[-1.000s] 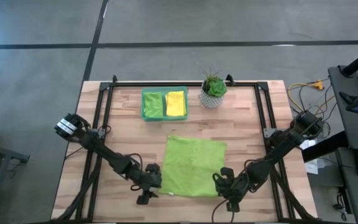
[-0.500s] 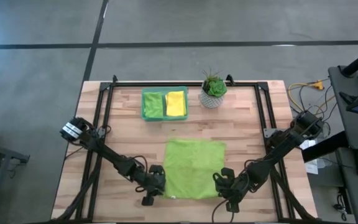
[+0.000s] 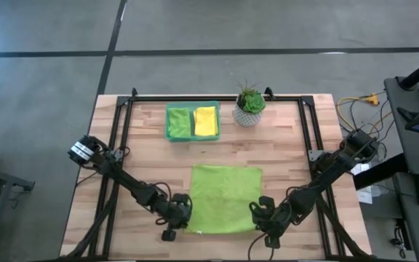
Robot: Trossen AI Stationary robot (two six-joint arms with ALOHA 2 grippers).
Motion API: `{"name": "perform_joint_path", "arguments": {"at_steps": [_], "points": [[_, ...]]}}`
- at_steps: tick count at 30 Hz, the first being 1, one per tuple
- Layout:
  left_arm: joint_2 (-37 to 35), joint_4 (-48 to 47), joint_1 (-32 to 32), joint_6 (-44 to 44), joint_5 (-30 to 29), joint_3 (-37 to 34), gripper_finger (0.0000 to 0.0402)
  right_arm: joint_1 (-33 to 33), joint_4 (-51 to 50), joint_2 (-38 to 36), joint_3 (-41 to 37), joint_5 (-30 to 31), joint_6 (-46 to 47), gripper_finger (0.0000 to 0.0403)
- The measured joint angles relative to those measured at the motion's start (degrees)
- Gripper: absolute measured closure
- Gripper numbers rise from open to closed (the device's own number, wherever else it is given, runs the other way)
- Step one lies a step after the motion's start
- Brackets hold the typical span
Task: Fold microfiber towels
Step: Fold the light green microfiber towel
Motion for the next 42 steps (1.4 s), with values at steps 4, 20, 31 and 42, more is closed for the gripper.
{"name": "perform_joint_path", "arguments": {"at_steps": [4,20,31,42], "points": [[-0.06,-0.09,0.01,2.87,-0.18,0.86,0.0338,0.00,-0.06,-0.02,-0.37,-0.02,0.00,0.0394],[9.12,-0.14,-0.87,2.78,-1.60,7.71,0.0196,0.13,0.11,-0.02,-0.89,-0.04,1.14,0.0394],[8.94,-23.04,-0.94,3.09,-4.63,15.97,0.0392,0.22,0.11,-0.02,-2.01,-0.04,0.11,0.0394],[1.32,-25.86,-1.05,8.66,-7.91,17.74,0.0396,0.24,0.09,-0.10,-3.29,-0.02,-0.02,0.0394]]}}
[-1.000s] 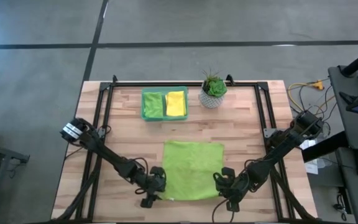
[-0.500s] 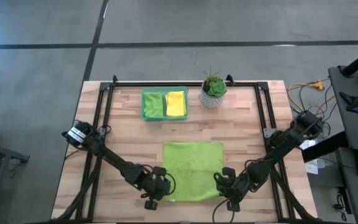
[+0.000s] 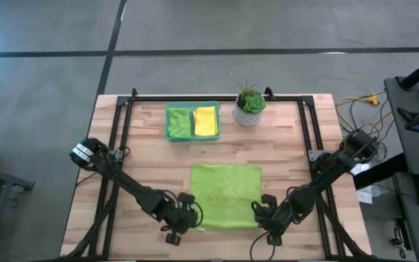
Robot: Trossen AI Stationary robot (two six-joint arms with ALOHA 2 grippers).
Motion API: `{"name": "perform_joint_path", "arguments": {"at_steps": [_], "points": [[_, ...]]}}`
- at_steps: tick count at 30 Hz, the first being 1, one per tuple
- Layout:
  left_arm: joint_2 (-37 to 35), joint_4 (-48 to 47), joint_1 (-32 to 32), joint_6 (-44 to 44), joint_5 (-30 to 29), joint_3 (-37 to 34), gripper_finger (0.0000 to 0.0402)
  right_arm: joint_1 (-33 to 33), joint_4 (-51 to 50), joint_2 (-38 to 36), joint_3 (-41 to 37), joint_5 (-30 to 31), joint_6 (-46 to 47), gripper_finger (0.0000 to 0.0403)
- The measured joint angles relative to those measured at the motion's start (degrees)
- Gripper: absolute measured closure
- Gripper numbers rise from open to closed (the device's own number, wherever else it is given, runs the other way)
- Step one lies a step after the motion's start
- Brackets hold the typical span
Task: Fold microfiber towels
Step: Fold the light green microfiber towel
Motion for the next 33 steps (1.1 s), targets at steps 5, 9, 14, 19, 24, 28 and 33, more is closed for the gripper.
{"name": "perform_joint_path", "arguments": {"at_steps": [5,9,14,19,24,28,33], "points": [[0.13,13.99,-0.07,-8.95,6.65,-1.05,0.0395,-0.02,0.30,-0.01,-0.10,0.04,0.00,0.0394],[0.25,13.15,0.09,-10.16,6.54,-1.74,0.0395,0.14,0.94,-0.10,-0.12,0.02,0.00,0.0394],[0.24,3.56,-0.64,-10.23,5.82,-0.92,0.0394,0.13,1.09,-0.07,-0.12,0.20,-1.31,0.0394],[0.24,3.66,-1.64,-7.52,3.47,-0.90,0.0355,0.12,1.21,-0.07,-0.47,0.21,-5.71,0.0394],[1.75,0.71,-1.64,-7.45,-3.80,0.51,0.0276,0.11,1.04,-0.03,-1.58,0.20,-6.67,0.0394],[5.31,0.68,-1.79,-7.02,-2.39,2.52,0.0214,0.15,1.13,-0.03,-2.00,0.18,-6.64,0.0394],[10.65,0.13,-2.27,-7.24,-0.21,6.98,0.0164,0.15,1.16,-0.03,-2.06,0.02,-6.67,0.0394]]}}
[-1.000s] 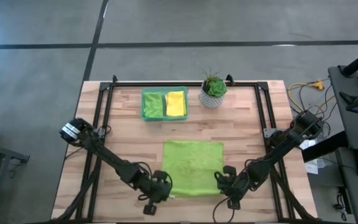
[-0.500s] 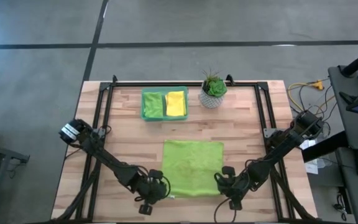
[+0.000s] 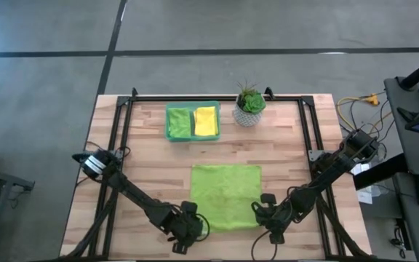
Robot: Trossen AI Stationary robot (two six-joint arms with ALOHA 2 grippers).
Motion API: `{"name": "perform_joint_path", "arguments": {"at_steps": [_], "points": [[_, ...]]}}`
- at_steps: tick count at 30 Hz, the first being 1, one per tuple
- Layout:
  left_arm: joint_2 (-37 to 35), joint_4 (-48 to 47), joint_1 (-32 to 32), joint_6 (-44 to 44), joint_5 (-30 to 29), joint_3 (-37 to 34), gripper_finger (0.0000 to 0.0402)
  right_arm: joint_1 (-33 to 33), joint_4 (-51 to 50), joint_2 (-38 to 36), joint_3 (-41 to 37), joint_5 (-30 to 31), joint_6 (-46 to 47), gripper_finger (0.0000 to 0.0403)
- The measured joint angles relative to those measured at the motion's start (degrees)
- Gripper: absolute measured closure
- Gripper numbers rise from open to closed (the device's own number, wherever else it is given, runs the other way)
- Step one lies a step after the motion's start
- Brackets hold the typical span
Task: Fold microfiber towels
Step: Fold the light green microfiber towel
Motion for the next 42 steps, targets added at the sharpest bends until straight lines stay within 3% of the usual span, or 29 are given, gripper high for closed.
{"name": "perform_joint_path", "arguments": {"at_steps": [3,6,9,13,15,20,26,33,36,42], "points": [[3.85,-4.13,-0.22,-1.18,-0.55,3.21,0.0165,0.01,0.03,0.00,-0.02,-0.01,0.02,0.0394],[6.81,-6.34,-0.39,-2.55,-0.23,5.21,0.0193,0.33,0.00,-0.09,-0.02,-0.29,0.02,0.0394],[7.76,-6.37,-0.42,-3.21,0.11,6.14,0.0251,0.73,0.00,-0.11,-0.02,-1.31,0.06,0.0394],[7.30,-7.97,-0.42,-3.29,0.34,6.07,0.0361,1.27,-0.02,-0.13,-0.02,-1.38,0.15,0.0394],[7.25,-8.98,-0.42,-3.47,0.66,6.05,0.0389,1.29,-0.01,-0.13,-0.02,-1.36,0.13,0.0394],[5.32,-11.73,-0.50,-3.29,1.19,6.30,0.0400,1.33,0.00,-0.15,-0.02,-1.33,0.02,0.0394],[-2.73,-15.12,0.57,0.91,0.04,3.51,0.0401,1.32,0.15,-2.62,-0.02,-1.29,0.02,0.0394],[-12.57,-8.18,0.90,1.49,6.16,-1.73,0.0401,1.57,1.64,-10.82,-0.02,-5.47,0.54,0.0394],[-16.27,-3.93,0.96,1.24,6.09,-4.53,0.0401,1.43,1.45,-15.00,-0.02,-5.85,2.32,0.0394],[-19.32,-4.42,1.99,1.11,-3.42,-9.32,0.0402,-1.69,-5.46,-18.59,-0.83,-5.18,3.72,0.0394]]}}
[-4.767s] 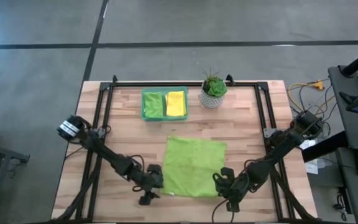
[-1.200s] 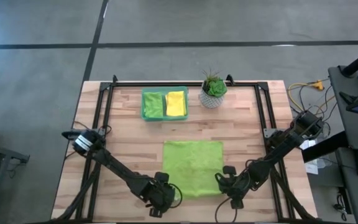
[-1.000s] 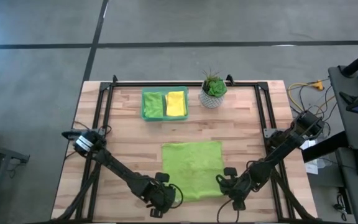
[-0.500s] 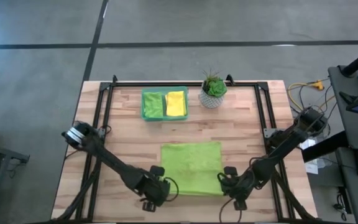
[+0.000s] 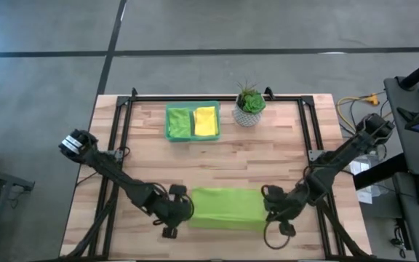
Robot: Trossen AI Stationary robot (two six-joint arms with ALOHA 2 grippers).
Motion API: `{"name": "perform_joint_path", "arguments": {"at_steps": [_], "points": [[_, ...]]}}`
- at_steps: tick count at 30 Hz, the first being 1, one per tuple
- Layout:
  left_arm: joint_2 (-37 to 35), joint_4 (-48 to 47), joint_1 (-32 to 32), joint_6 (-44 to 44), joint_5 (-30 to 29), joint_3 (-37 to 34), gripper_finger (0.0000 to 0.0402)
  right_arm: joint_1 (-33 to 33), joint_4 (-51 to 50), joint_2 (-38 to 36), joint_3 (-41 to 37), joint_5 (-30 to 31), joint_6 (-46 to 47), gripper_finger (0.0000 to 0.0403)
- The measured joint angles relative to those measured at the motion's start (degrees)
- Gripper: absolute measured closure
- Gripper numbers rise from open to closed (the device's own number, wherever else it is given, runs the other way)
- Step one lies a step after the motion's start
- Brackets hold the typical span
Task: Fold microfiber towels
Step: Fold the light green microfiber towel
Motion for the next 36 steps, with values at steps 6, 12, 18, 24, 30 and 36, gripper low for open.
{"name": "perform_joint_path", "arguments": {"at_steps": [6,12,18,24,30,36], "points": [[0.23,2.89,4.00,0.00,-2.65,-3.65,0.0402,-4.46,-3.00,0.83,-2.04,-0.40,-0.28,0.0394],[0.69,3.45,7.94,0.44,-3.99,-4.22,0.0401,-8.01,-5.95,0.93,-3.50,-0.41,-1.66,0.0394],[0.69,5.19,11.23,4.07,-4.05,-4.22,0.0401,-10.13,-5.95,0.93,-5.66,-0.48,-1.97,0.0394],[2.15,6.47,13.51,5.05,-3.98,-4.17,0.0401,-11.62,-5.95,0.93,-7.59,-0.49,-1.77,0.0394],[5.50,7.15,14.00,4.66,-3.86,-4.17,0.0401,-14.12,-5.99,0.95,-8.84,-0.16,-1.61,0.0394],[6.44,4.47,15.21,0.28,-6.01,-4.15,0.0396,-17.77,-6.56,0.95,-10.14,-0.10,1.37,0.0388]]}}
